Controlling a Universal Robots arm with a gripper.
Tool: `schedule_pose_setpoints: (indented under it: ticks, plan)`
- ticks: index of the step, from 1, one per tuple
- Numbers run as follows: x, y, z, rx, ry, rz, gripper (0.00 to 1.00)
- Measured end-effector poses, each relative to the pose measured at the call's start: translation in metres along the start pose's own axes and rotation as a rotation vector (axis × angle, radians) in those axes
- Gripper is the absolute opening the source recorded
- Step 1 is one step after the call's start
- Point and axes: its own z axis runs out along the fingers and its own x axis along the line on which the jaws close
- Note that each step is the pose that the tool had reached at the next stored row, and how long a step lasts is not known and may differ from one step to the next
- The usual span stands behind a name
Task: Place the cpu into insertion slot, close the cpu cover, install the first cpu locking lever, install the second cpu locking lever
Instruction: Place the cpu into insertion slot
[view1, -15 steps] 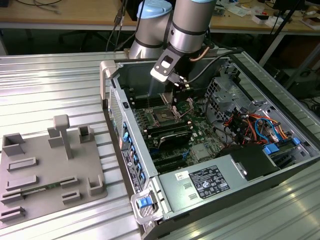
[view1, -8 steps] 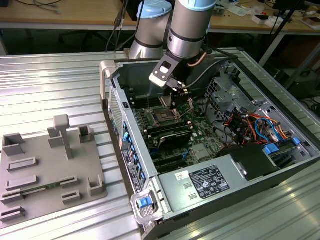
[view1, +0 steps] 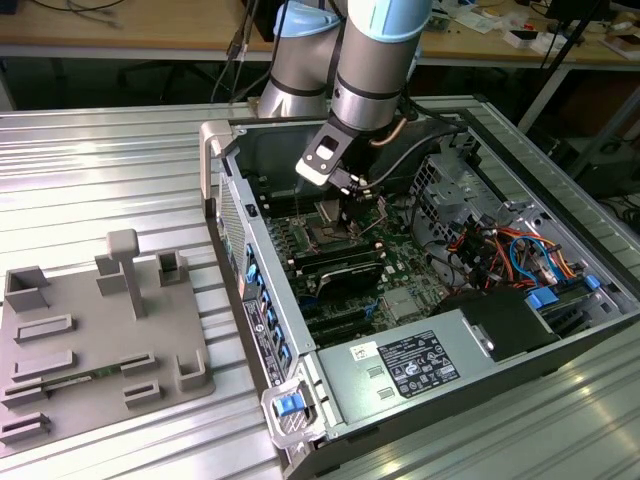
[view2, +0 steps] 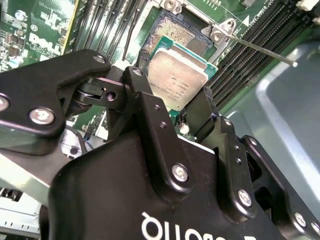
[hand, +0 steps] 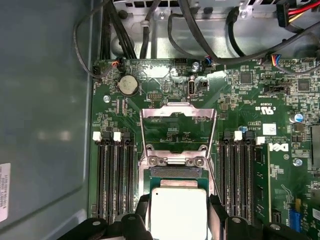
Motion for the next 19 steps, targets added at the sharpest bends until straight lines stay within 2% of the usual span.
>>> schedule_pose_setpoints:
  ticks: [3, 4, 10, 13, 19]
  plan:
    - [0.0001, -0.0010, 0.0065, 0.0001, 0.0001, 0.000, 0.55]
    - [0.0001, -0.0022, 0.0107, 0.0001, 0.0001, 0.000, 0.55]
    - [0.0016, -0.0038, 0.0234, 0.0005, 0.0001, 0.000, 0.55]
    - [0.0018, -0.0041, 0.0271, 0.0011, 0.0001, 0.000, 0.55]
    - [0.0017, -0.0043, 0.0279, 0.0019, 0.0000, 0.000, 0.55]
